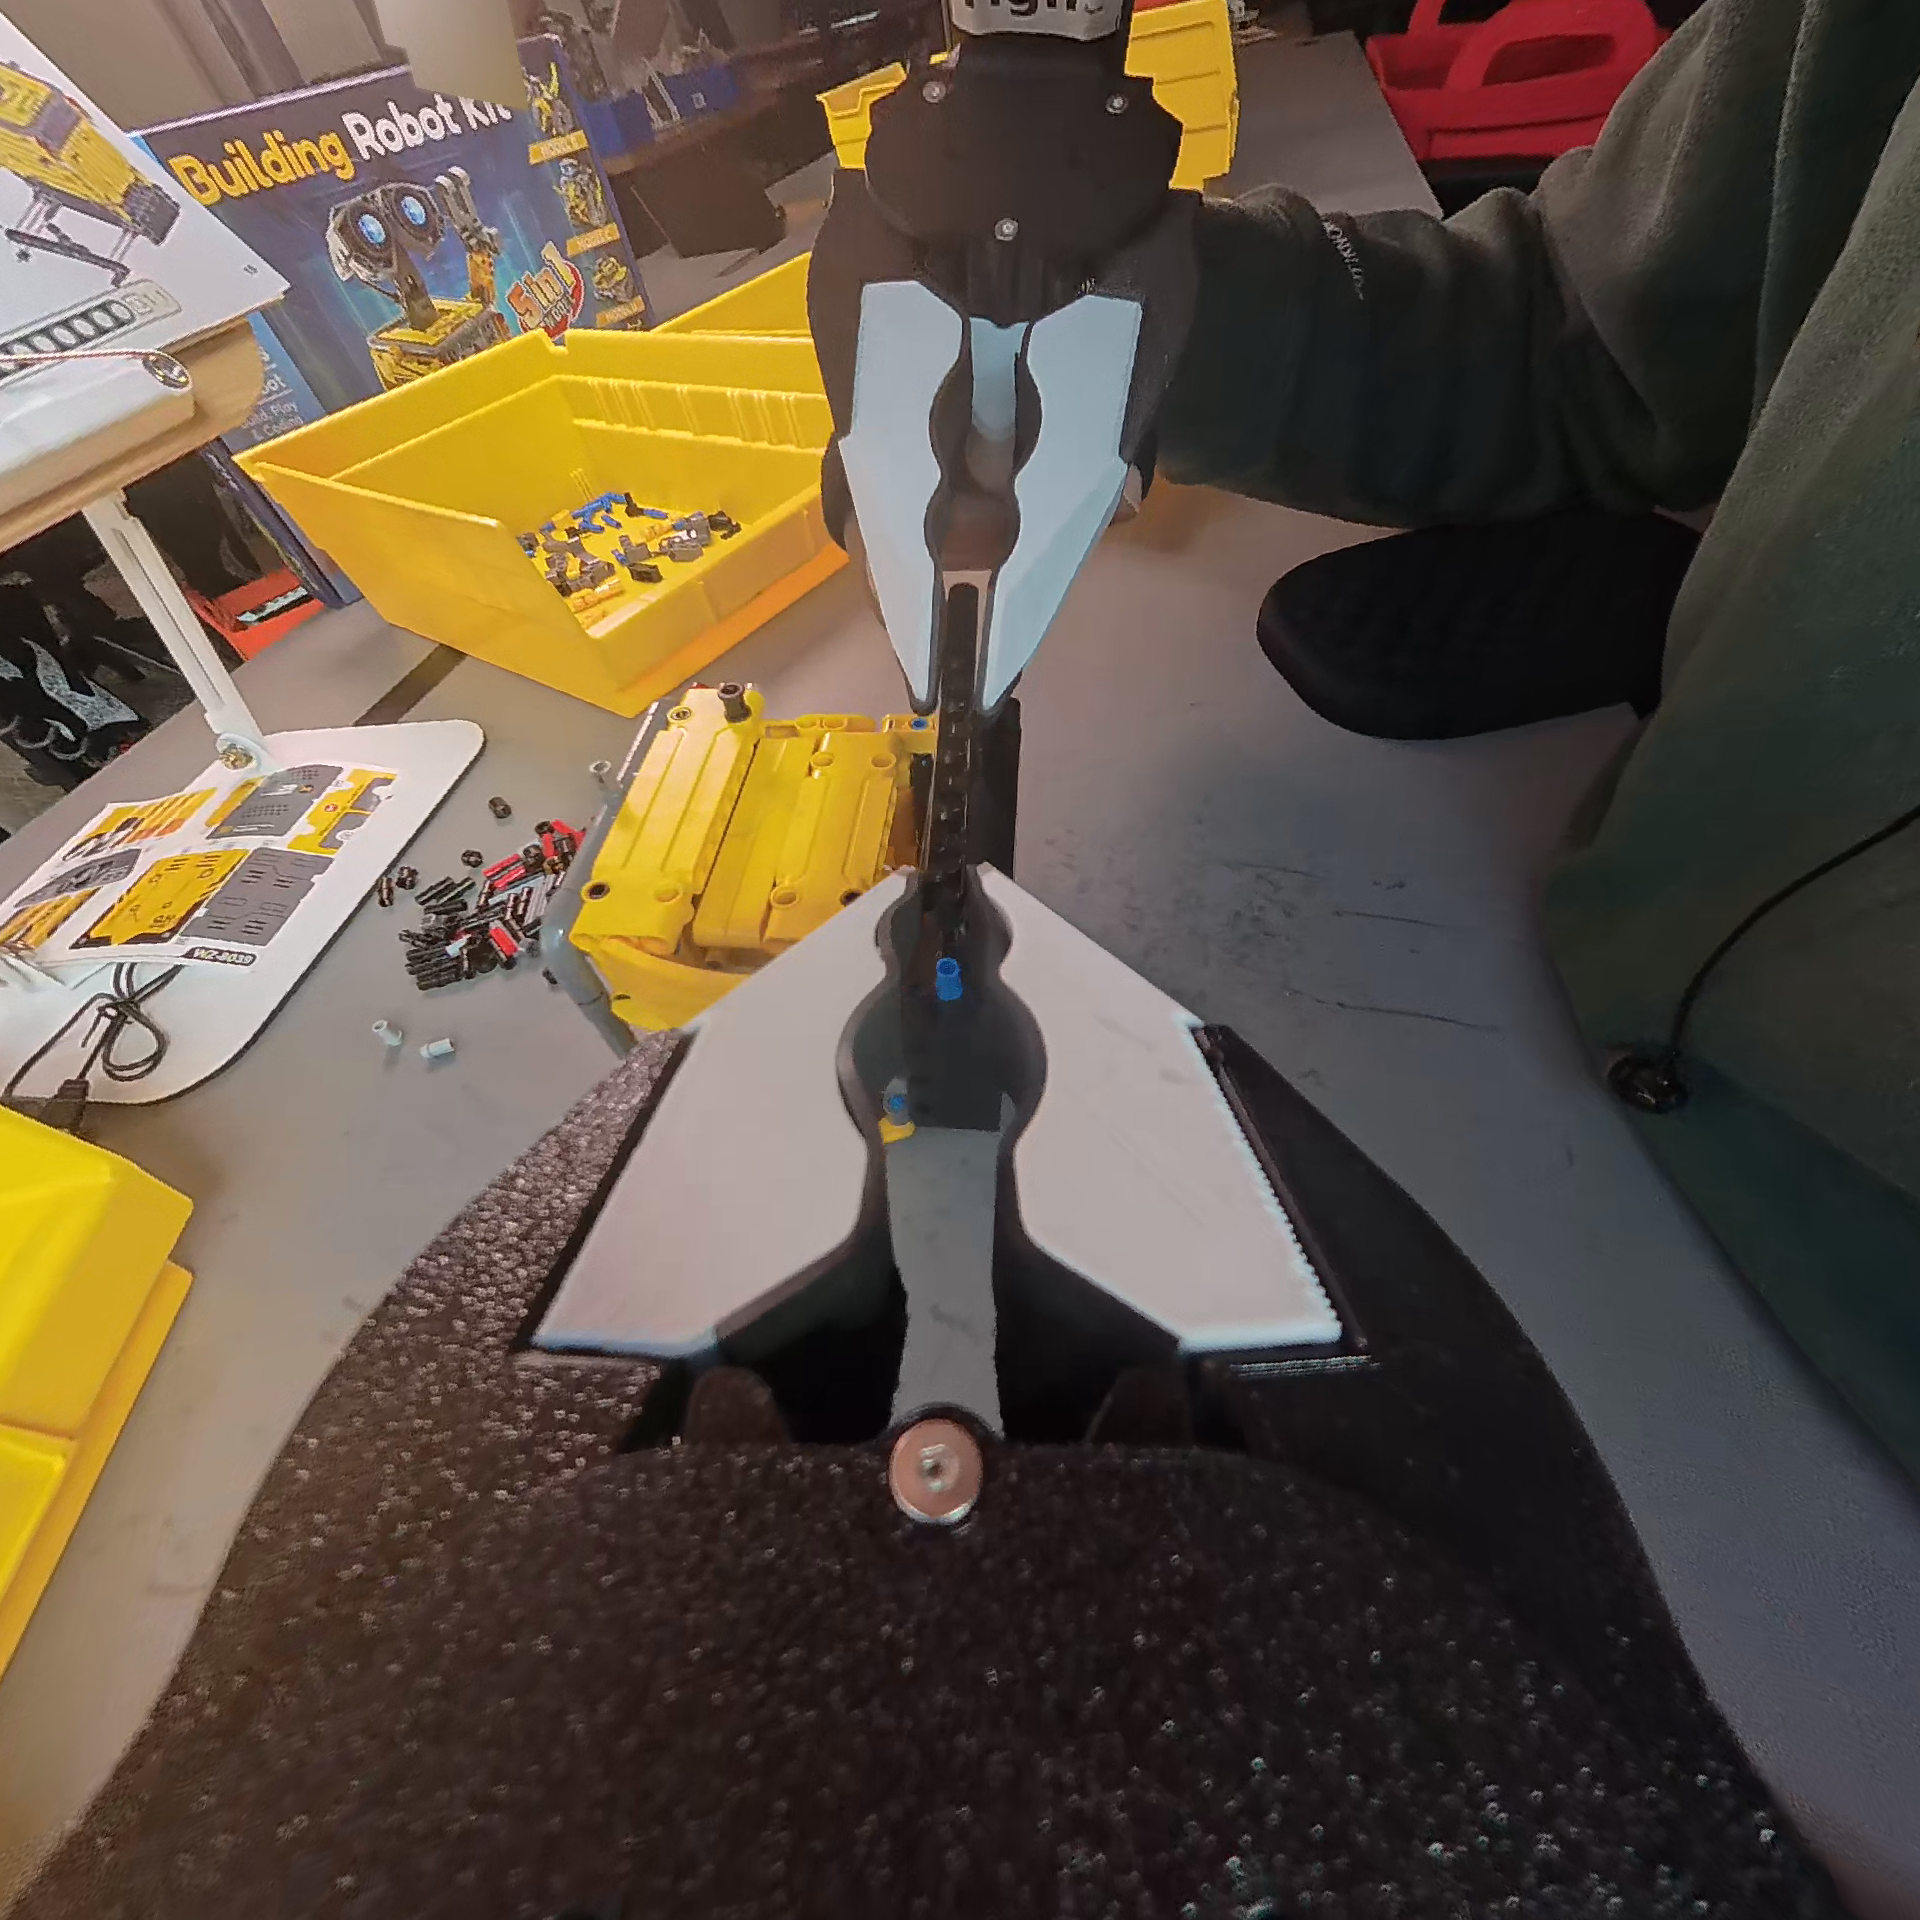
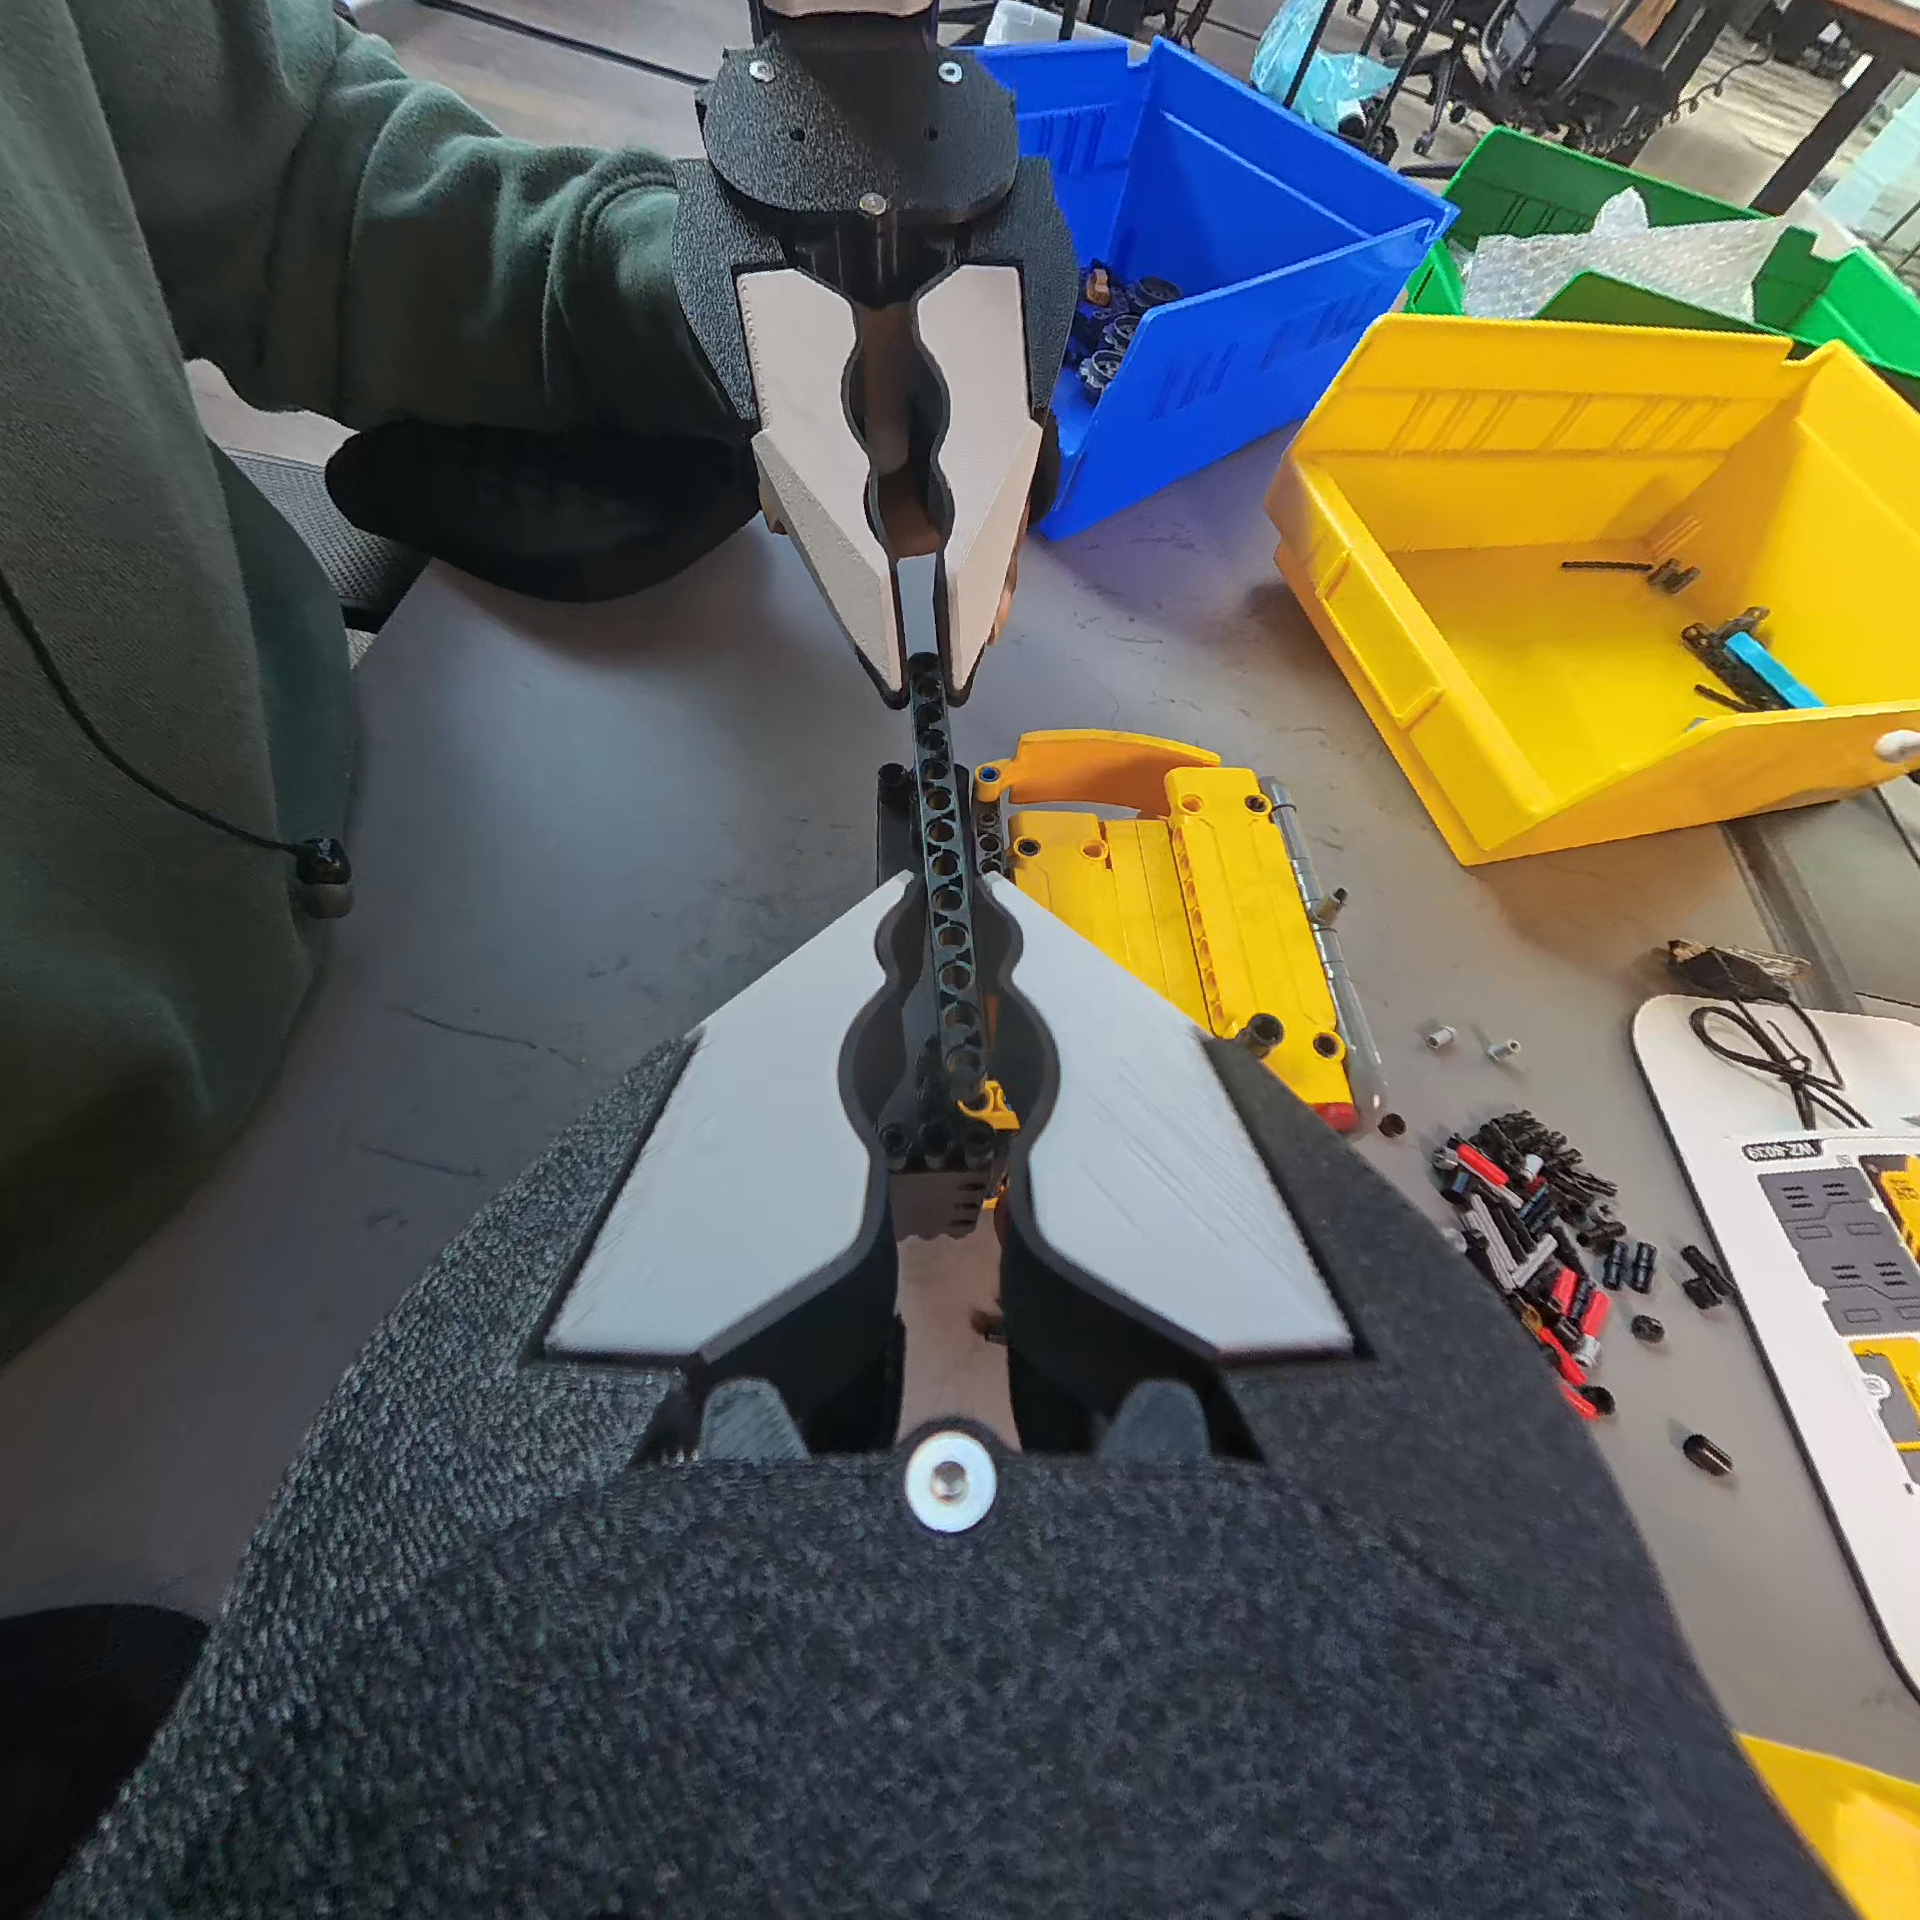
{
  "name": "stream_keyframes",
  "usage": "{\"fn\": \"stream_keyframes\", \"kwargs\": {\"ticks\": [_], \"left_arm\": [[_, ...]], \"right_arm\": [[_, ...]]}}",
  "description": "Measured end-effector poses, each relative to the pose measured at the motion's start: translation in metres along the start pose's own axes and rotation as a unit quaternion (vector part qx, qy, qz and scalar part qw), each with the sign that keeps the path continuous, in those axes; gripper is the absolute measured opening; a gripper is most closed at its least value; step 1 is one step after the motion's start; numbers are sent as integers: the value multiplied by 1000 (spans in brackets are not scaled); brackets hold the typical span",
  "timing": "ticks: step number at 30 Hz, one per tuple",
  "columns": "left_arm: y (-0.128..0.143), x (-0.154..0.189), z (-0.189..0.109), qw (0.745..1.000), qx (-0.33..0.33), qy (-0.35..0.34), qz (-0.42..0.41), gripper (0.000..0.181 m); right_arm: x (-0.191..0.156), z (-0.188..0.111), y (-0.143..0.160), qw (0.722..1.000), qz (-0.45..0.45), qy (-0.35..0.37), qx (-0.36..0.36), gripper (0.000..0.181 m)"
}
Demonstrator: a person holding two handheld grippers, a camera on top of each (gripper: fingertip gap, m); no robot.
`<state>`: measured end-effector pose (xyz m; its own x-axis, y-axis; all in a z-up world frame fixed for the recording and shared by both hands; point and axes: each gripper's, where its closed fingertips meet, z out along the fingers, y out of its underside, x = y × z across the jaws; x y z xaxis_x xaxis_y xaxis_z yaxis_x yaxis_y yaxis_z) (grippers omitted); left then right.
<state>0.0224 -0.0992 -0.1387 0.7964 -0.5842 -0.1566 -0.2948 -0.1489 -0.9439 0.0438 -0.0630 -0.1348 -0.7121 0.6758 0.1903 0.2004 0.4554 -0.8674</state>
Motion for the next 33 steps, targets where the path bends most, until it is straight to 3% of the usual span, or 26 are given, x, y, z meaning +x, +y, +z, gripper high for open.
{"fn": "stream_keyframes", "kwargs": {"ticks": [5, 7, 9, 10, 12, 15, 17, 19, 23, 33], "left_arm": [[3, 0, 3, 1000, -1, -2, 2, 7], [2, 0, 3, 1000, 5, -2, 0, 6], [1, 0, 2, 1000, 12, -1, -1, 6], [-1, 0, 2, 1000, 20, 0, -3, 6], [-8, 0, 1, 999, 44, 4, -11, 6], [-19, 1, -1, 997, 77, 13, -20, 6], [-21, 2, -1, 996, 85, 11, -22, 6], [-20, 0, -3, 996, 87, 7, -23, 5], [-20, -7, -8, 994, 100, 2, -39, 6], [-13, -10, -4, 993, 100, 11, -58, 6]], "right_arm": [[0, -1, 2, 1000, 6, -9, 9, 8], [2, -12, -12, 998, 22, -23, 54, 16], [31, -33, -35, 991, 45, 17, 124, 21], [59, -47, -46, 983, 53, 70, 161, 25], [139, -84, -52, 945, 61, 251, 200, 25], [245, -143, -23, 851, 52, 498, 160, 14], [291, -158, 1, 818, 60, 559, 123, 10], [321, -159, 22, 808, 78, 575, 102, 8], [343, -154, 43, 799, 98, 588, 82, 2], [337, -161, 51, 798, 101, 589, 86, 0]]}}
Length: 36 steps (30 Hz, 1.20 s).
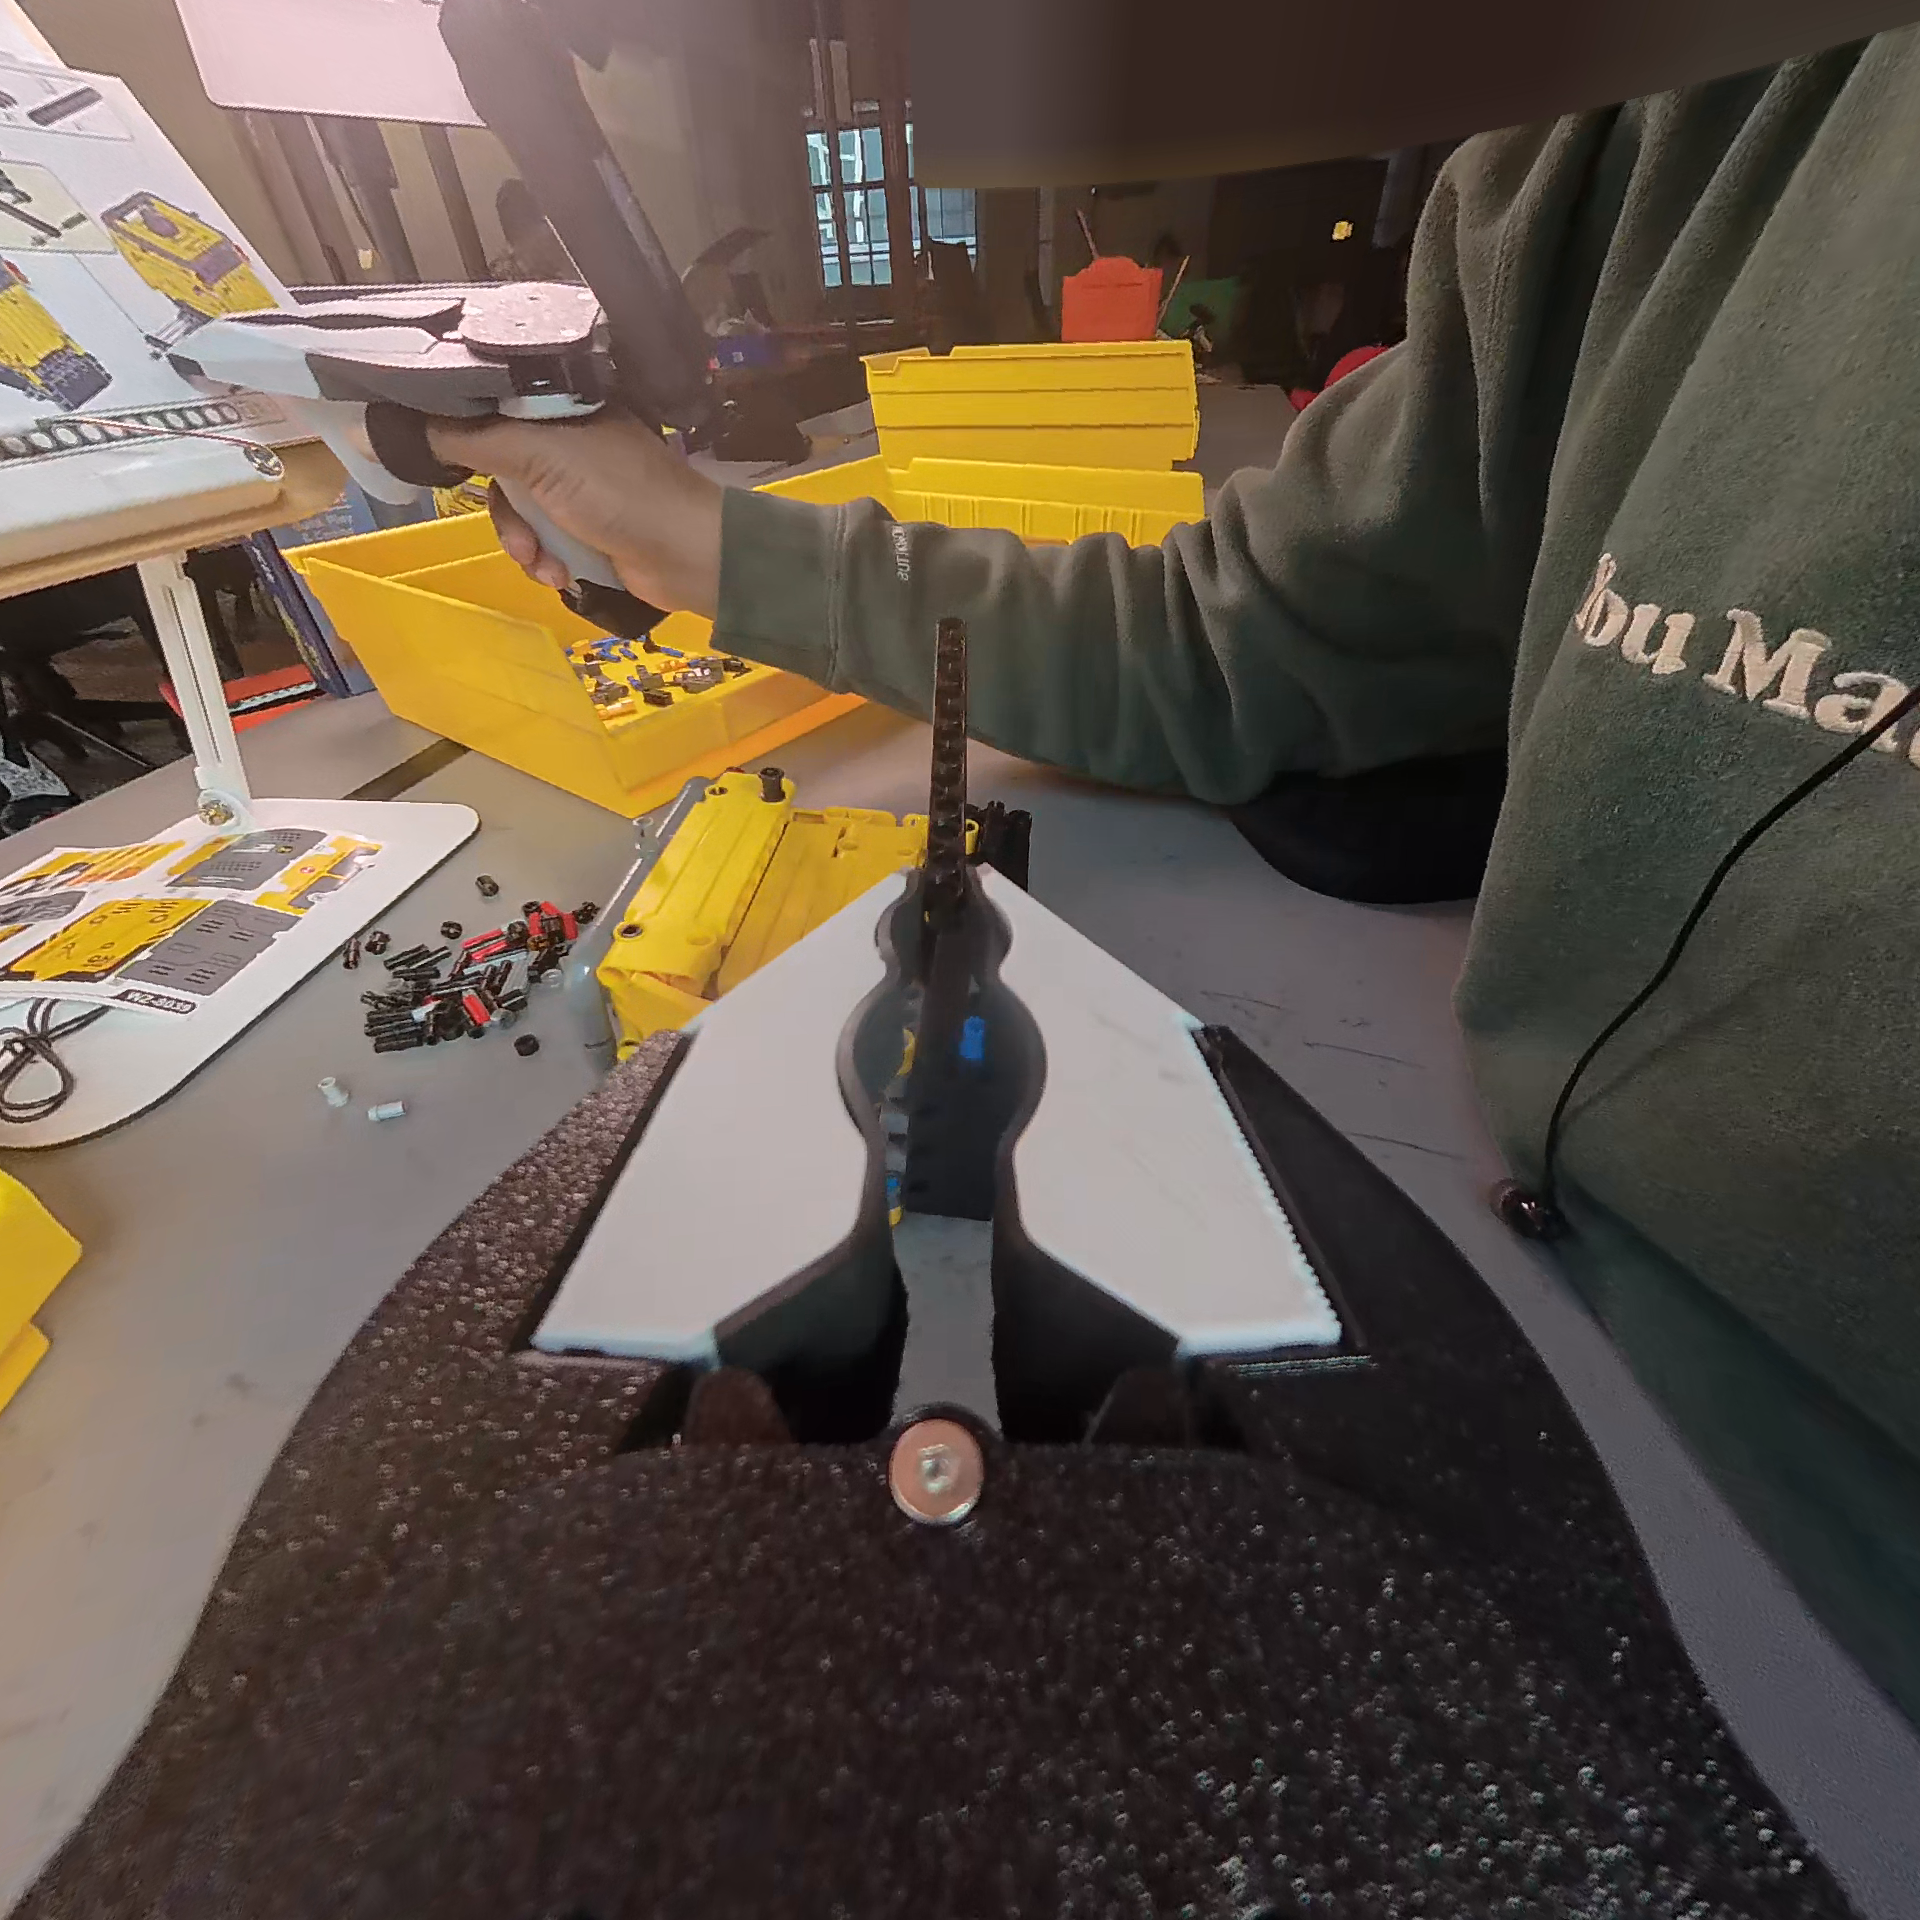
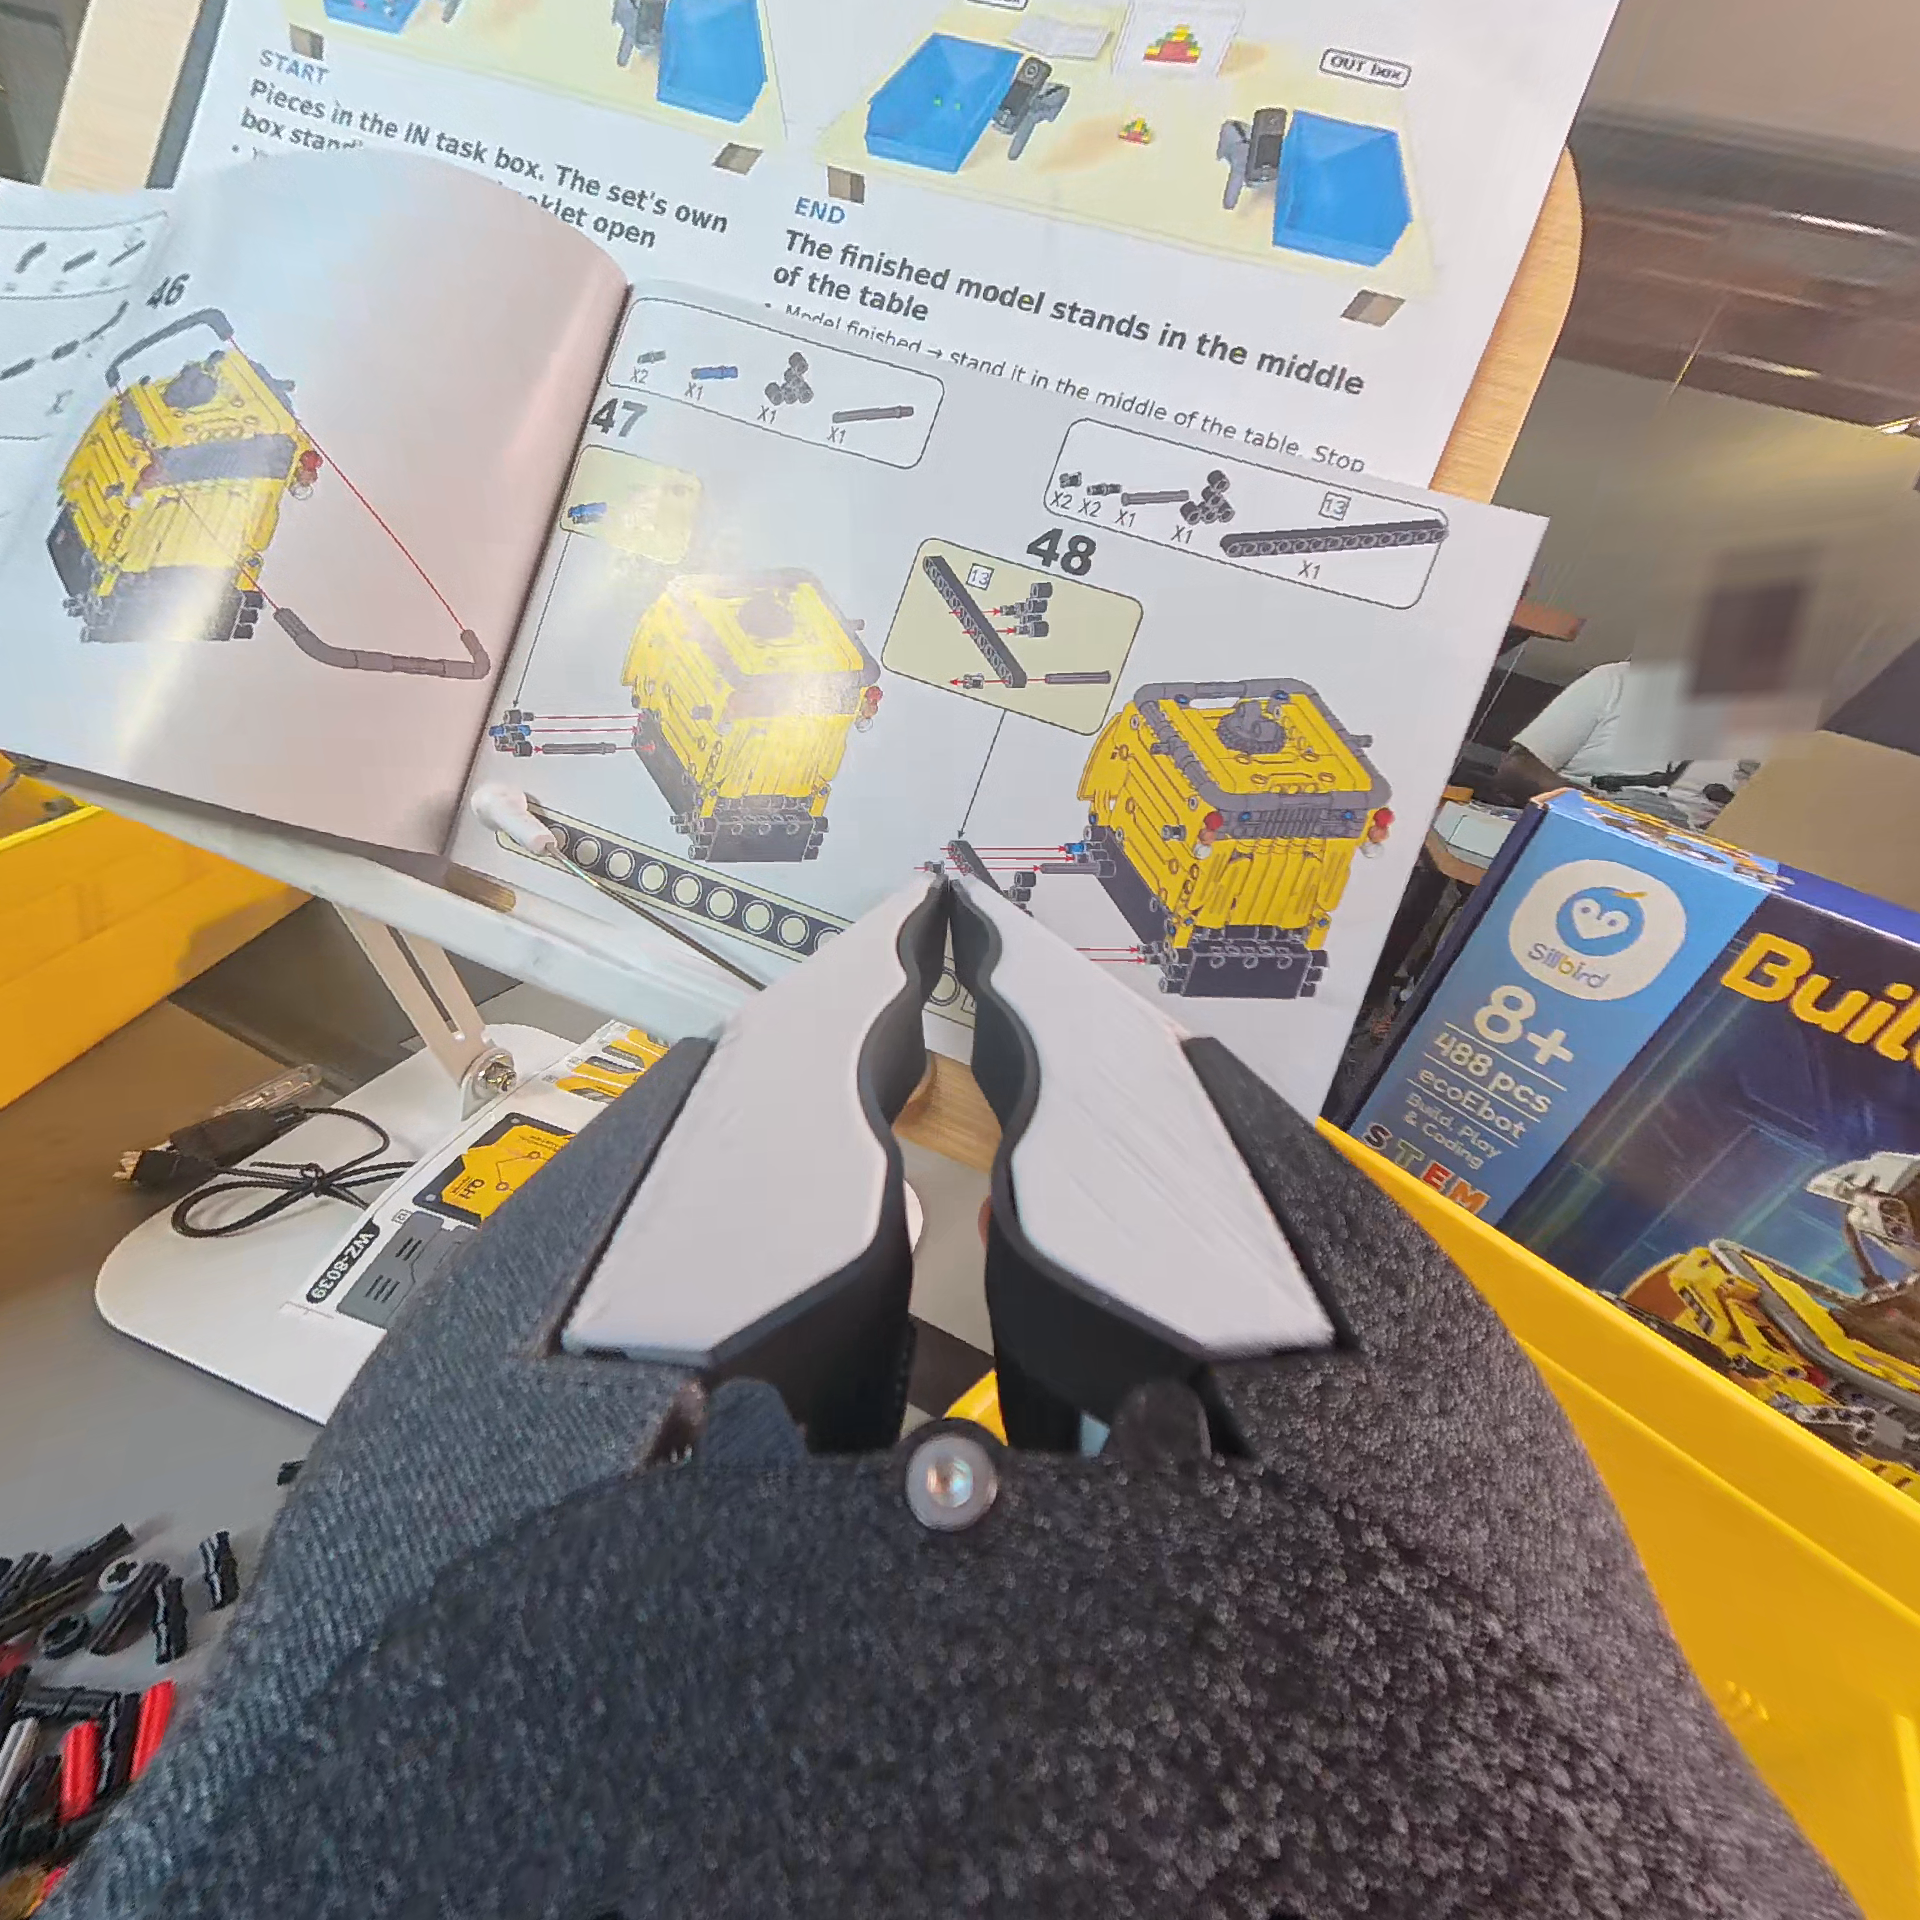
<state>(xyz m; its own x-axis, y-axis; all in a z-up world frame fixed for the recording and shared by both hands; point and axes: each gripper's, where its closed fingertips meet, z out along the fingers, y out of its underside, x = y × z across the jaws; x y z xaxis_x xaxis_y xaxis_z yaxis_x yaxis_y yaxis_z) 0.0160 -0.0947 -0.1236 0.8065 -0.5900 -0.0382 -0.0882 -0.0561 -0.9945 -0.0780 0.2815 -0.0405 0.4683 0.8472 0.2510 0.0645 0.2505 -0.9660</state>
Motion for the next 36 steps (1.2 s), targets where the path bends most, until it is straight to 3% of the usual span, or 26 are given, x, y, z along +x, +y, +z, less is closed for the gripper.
{"fn": "stream_keyframes", "kwargs": {"ticks": [36], "left_arm": [[4, -2, 0, 1000, -7, -5, 3, 6]], "right_arm": [[1, 0, 3, 1000, -2, -5, -3, 0]]}}
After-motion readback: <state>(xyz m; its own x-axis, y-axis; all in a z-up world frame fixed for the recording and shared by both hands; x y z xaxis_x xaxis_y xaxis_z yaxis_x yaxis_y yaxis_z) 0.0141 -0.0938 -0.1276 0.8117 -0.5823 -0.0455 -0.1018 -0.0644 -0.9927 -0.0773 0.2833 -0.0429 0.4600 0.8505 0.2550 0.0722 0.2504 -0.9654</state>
